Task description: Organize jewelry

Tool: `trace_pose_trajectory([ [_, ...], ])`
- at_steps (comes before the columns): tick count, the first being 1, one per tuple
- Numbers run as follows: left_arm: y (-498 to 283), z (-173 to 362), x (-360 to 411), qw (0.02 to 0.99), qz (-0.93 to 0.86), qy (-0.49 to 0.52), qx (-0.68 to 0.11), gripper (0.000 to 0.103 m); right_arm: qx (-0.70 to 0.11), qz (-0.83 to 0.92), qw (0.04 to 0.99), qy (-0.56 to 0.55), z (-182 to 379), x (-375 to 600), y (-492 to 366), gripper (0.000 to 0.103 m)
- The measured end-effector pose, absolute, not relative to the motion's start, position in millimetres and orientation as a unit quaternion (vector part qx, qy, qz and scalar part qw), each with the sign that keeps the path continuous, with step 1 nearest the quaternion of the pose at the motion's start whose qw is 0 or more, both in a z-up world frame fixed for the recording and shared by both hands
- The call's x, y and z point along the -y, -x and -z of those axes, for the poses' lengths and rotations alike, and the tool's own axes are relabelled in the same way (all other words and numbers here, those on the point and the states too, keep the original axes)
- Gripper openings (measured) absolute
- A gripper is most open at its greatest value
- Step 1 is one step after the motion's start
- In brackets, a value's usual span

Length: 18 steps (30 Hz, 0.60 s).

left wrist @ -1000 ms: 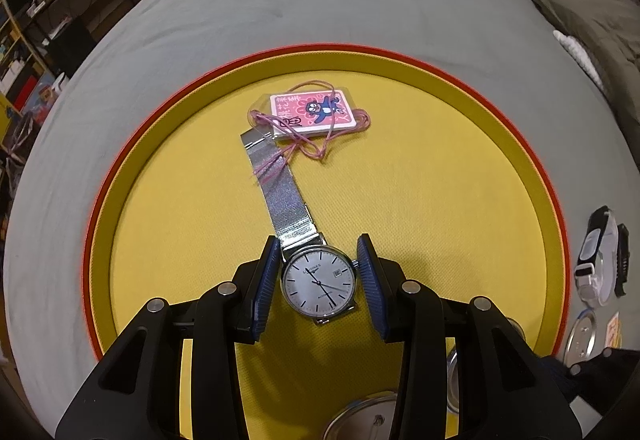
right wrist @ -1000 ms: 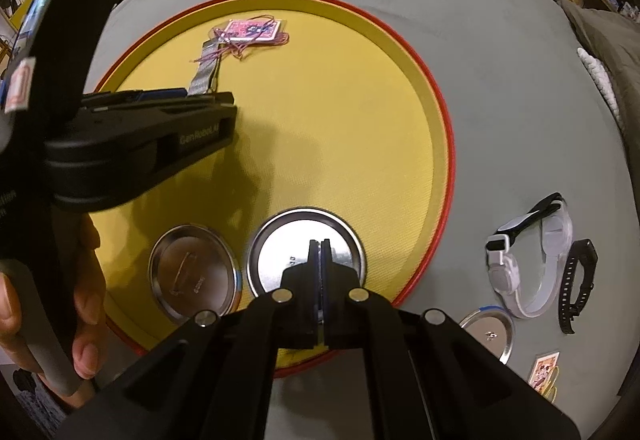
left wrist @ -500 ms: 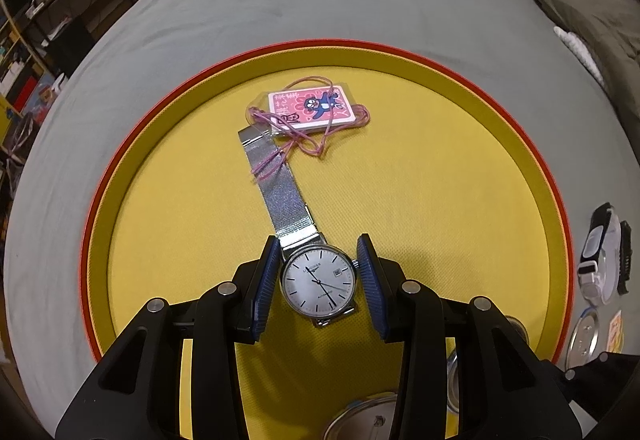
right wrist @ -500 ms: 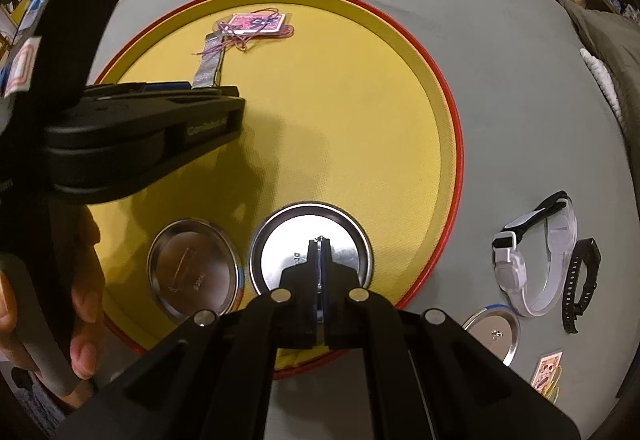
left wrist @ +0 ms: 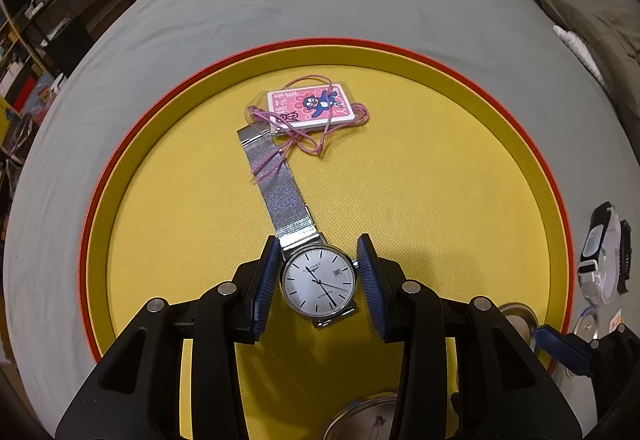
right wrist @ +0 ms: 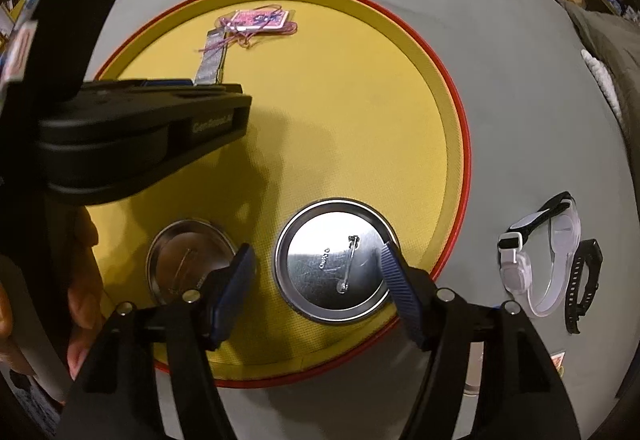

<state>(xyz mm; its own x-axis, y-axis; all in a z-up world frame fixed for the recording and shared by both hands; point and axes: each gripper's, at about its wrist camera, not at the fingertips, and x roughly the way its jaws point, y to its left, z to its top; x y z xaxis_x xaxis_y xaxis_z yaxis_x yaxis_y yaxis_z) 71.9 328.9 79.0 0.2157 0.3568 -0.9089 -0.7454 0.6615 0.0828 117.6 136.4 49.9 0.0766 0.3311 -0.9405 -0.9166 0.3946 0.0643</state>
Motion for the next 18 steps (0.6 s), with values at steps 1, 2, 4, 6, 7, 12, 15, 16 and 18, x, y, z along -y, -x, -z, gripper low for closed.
trace_pose_trajectory([
  [1,-71.9,-79.1,-328.9,0.756,-0.365,0.190,-0.509,0.038,-0.496,-0.466,0.672,0.290,-51.9,-134.5,-118.4,0.062],
  [2,-71.8,-79.2,-328.9,0.756,-0.365,0.191,-0.509,0.038,-0.496,-0.465,0.673,0.289,-52.1,-137.2,-119.7,0.062],
  [4,-71.9,-79.4,-329.2,0.756,-0.365,0.190,-0.510,0.038,-0.502,-0.466,0.670,0.284,-49.6,-137.5,-121.9,0.061],
  [6,-71.8,-78.8,-330.0,0.756,-0.365,0.190,-0.510,0.038,-0.509,-0.464,0.668,0.281,-48.5,-136.1,-125.8,0.049],
  [7,-71.8,-78.6,-329.6,0.756,-0.365,0.190,-0.510,0.038,-0.514,-0.463,0.665,0.281,-46.2,-136.4,-126.3,0.037],
  [12,-71.9,-78.8,-329.1,0.755,-0.365,0.190,-0.510,0.038,-0.515,-0.455,0.665,0.292,-40.5,-137.3,-126.7,0.031],
  [15,-71.9,-78.8,-329.3,0.755,-0.365,0.190,-0.510,0.038,-0.518,-0.447,0.670,0.289,-36.7,-143.3,-129.6,0.018],
  [16,-72.0,-79.1,-328.7,0.755,-0.365,0.190,-0.510,0.038,-0.521,-0.446,0.669,0.286,-35.3,-142.3,-133.3,0.012],
  [18,-71.5,-78.9,-328.6,0.755,-0.365,0.191,-0.510,0.038,-0.525,-0.445,0.669,0.281,-33.9,-141.9,-135.2,0.006],
])
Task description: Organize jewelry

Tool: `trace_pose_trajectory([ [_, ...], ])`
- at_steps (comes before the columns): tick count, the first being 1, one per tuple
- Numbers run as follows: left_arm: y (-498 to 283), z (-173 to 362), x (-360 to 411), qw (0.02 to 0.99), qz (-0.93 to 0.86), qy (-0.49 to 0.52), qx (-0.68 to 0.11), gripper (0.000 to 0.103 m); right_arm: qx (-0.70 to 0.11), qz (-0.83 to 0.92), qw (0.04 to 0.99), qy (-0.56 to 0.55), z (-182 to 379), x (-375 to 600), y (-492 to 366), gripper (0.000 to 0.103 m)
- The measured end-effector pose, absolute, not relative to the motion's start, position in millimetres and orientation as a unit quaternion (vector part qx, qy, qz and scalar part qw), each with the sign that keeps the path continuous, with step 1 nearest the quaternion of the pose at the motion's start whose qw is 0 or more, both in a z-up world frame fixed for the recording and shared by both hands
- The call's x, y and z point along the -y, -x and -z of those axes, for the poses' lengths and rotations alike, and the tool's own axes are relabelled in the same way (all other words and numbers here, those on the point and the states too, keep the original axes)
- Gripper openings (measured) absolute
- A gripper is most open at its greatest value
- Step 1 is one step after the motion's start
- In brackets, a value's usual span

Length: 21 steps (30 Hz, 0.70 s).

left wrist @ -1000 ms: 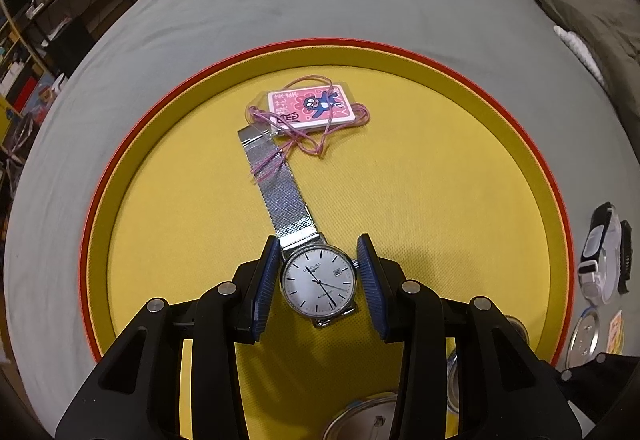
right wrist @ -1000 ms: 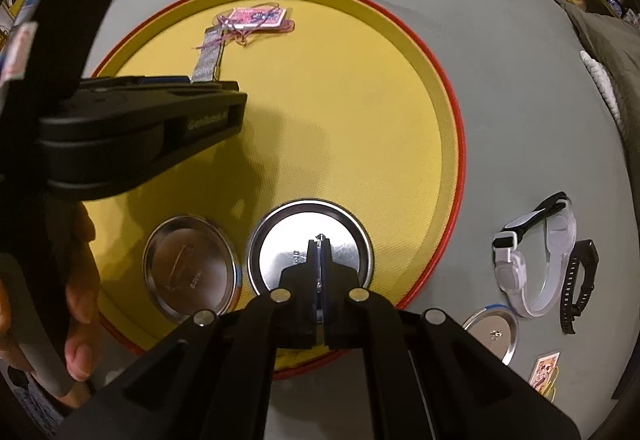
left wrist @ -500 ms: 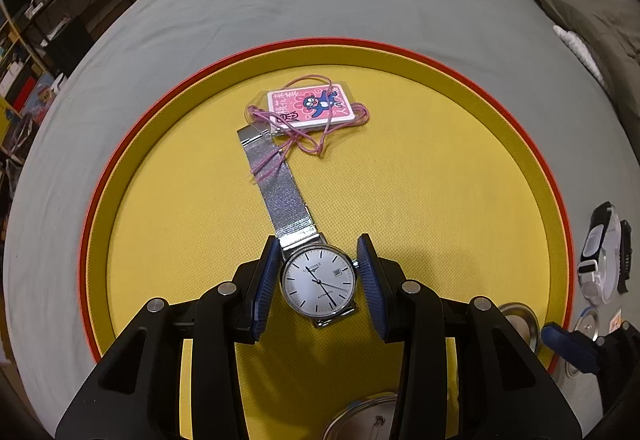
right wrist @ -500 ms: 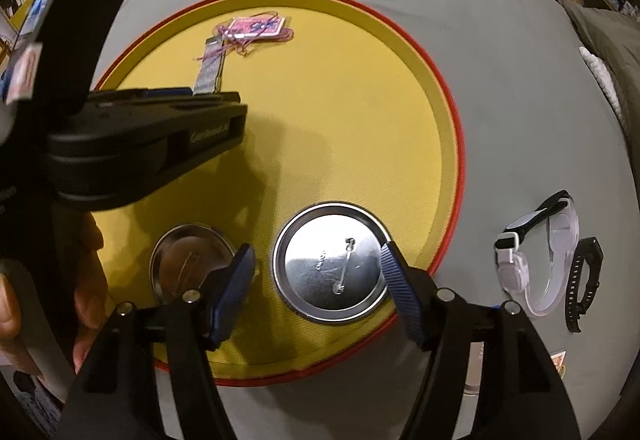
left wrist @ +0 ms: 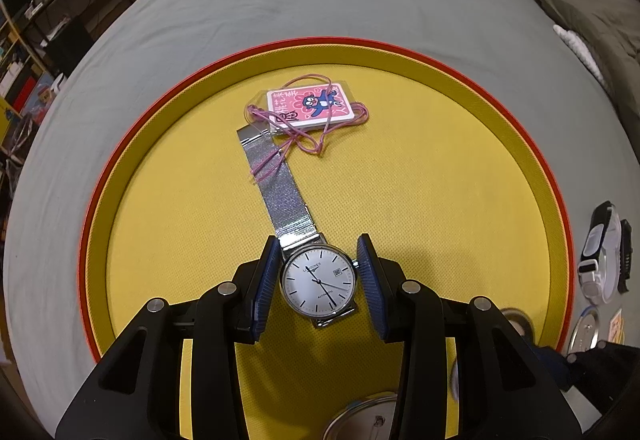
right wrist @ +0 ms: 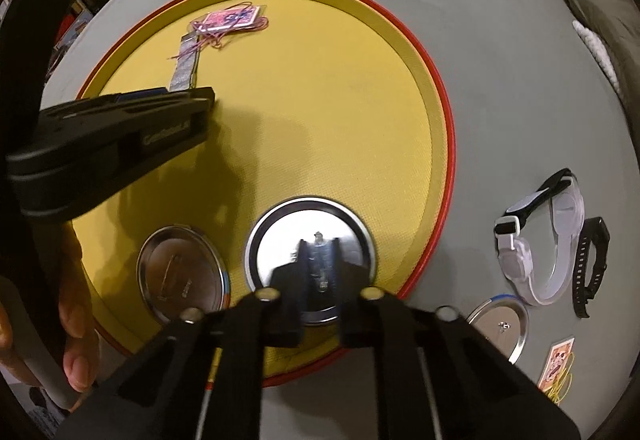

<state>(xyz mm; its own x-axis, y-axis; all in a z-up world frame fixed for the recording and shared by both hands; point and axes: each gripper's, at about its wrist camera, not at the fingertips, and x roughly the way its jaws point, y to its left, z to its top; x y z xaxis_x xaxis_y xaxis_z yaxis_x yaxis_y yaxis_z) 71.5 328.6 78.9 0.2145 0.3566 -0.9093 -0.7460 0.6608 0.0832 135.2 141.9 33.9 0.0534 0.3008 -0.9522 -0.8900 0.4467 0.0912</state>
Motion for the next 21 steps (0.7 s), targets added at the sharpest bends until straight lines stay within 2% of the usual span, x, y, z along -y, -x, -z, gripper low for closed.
trace_pose_trajectory([
  [8,-71.7,-78.9,-328.7,0.756,-0.365,0.189,-0.510,0.038,-0.504,-0.427,0.686,0.306,-33.8,-147.0,-123.7,0.002],
  [21,-71.2,-80.1,-327.6,0.758,-0.365,0.192,-0.505,0.038,-0.509,-0.433,0.692,0.272,-41.6,-132.4,-132.9,0.002],
])
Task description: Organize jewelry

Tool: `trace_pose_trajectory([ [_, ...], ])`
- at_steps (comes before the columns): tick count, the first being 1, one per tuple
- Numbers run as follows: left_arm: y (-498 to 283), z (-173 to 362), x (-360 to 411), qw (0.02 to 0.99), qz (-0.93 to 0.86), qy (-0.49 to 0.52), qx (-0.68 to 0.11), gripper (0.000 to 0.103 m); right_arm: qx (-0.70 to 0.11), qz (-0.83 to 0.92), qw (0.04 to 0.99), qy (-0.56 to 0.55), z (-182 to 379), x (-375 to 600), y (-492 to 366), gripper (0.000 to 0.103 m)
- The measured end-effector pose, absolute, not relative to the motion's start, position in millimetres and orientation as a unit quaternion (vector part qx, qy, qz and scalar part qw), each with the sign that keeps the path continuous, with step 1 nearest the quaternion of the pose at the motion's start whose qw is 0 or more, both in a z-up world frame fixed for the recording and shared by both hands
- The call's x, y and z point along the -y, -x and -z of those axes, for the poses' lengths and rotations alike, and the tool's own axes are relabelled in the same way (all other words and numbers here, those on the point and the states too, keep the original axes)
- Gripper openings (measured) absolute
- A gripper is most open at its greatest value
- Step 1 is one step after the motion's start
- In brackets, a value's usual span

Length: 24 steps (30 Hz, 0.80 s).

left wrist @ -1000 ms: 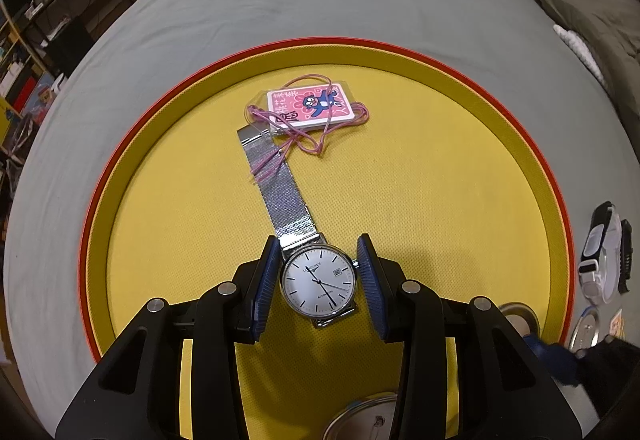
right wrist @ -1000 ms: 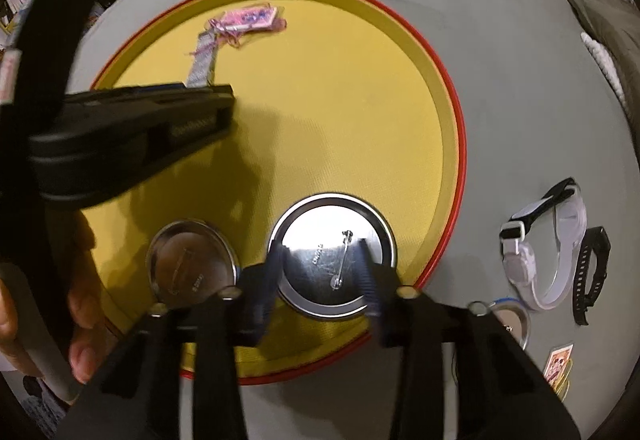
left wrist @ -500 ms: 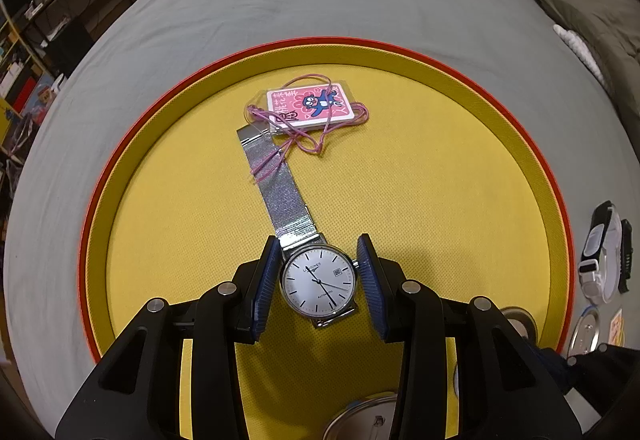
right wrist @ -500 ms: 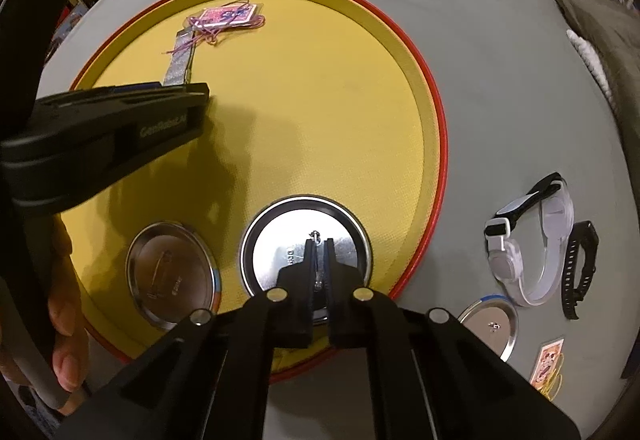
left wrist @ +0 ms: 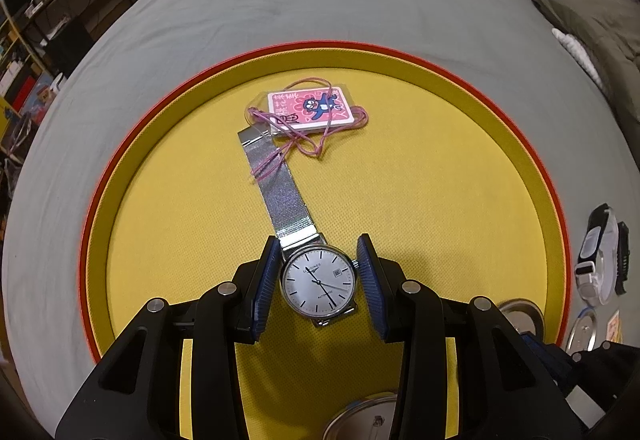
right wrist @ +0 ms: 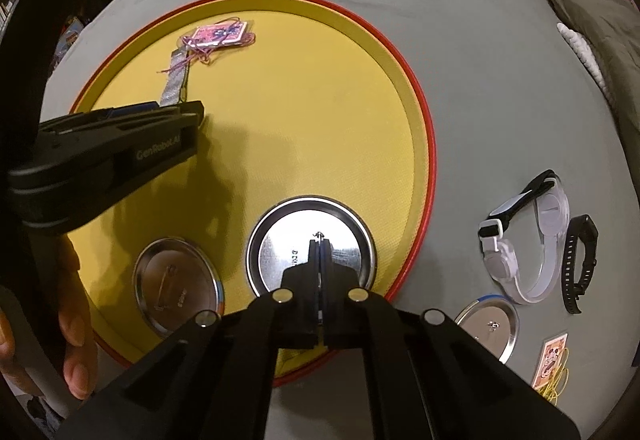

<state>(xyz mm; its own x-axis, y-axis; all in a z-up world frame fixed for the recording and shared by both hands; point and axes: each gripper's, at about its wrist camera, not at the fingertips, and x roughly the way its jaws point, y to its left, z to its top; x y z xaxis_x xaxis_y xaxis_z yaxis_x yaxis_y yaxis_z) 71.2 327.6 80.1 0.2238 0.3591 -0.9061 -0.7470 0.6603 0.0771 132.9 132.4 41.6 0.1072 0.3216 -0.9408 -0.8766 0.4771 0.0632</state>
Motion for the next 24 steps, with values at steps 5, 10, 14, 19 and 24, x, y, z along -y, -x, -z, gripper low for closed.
trace_pose_trajectory([
  [5,-69.9,-81.9,-325.5,0.760,-0.365,0.188,-0.503,0.038,-0.507,-0.435,0.696,0.263,-59.6,-137.4,-133.1,0.002],
  [10,-70.0,-85.3,-322.5,0.763,-0.366,0.186,-0.499,0.038,-0.505,-0.438,0.699,0.253,-69.5,-131.6,-140.3,0.002],
  [14,-69.6,-88.5,-323.1,0.765,-0.367,0.186,-0.496,0.038,-0.503,-0.439,0.702,0.248,-74.2,-135.8,-137.9,0.002],
  [19,-69.0,-97.5,-321.8,0.770,-0.369,0.182,-0.487,0.038,-0.501,-0.440,0.706,0.240,-82.4,-129.0,-135.9,0.002],
  [24,-66.0,-104.3,-317.1,0.776,-0.372,0.178,-0.478,0.038,-0.501,-0.441,0.708,0.232,-86.4,-126.7,-133.2,0.002],
])
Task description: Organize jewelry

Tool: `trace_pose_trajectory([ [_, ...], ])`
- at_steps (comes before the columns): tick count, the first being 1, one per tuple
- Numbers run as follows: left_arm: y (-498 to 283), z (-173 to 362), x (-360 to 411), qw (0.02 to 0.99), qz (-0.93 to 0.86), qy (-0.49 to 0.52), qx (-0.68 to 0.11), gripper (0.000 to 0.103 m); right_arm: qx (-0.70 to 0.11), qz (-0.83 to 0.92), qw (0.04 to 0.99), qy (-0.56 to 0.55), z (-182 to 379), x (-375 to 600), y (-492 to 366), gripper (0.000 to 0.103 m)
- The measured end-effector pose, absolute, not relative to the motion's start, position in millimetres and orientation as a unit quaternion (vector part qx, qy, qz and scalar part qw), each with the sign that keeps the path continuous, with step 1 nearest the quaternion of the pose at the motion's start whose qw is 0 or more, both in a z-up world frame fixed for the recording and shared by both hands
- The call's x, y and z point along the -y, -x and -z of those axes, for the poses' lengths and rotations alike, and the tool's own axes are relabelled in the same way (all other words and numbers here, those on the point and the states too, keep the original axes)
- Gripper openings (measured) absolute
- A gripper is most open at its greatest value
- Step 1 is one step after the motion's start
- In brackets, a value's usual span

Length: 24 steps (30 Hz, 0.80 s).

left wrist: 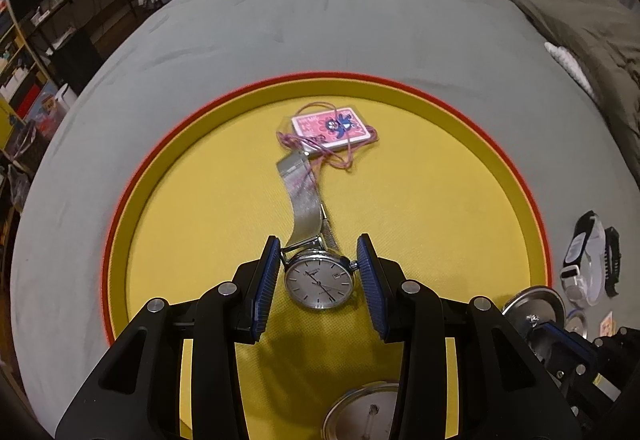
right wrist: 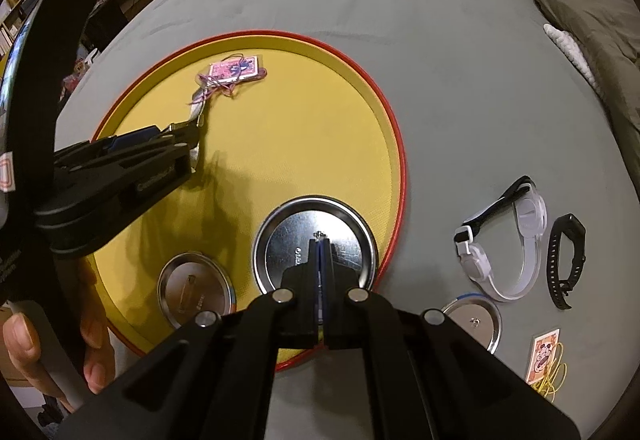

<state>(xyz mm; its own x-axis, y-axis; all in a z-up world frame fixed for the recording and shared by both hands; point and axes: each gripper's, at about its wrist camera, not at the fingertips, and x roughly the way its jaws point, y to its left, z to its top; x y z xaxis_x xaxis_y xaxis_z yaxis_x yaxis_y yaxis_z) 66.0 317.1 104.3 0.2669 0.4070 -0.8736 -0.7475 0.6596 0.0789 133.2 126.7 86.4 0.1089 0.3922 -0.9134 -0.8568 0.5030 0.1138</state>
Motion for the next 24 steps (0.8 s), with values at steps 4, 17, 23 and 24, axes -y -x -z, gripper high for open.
trace_pose_trajectory([
  [4,-63.3,-111.5,-313.9,0.780,-0.375,0.175,-0.469,0.038,-0.500,-0.441,0.709,0.229,-88.4,-125.5,-130.4,0.002],
  [17,-47.8,-145.6,-292.3,0.805,-0.369,0.141,-0.442,0.037,-0.493,-0.440,0.720,0.212,-106.4,-114.6,-129.6,0.002],
  [23,-45.2,-169.1,-268.5,0.824,-0.356,0.120,-0.423,0.037,-0.486,-0.440,0.728,0.200,-119.9,-104.8,-131.3,0.002],
  [24,-44.2,-173.1,-264.4,0.828,-0.354,0.117,-0.419,0.036,-0.485,-0.440,0.729,0.196,-123.2,-101.4,-131.9,0.002],
])
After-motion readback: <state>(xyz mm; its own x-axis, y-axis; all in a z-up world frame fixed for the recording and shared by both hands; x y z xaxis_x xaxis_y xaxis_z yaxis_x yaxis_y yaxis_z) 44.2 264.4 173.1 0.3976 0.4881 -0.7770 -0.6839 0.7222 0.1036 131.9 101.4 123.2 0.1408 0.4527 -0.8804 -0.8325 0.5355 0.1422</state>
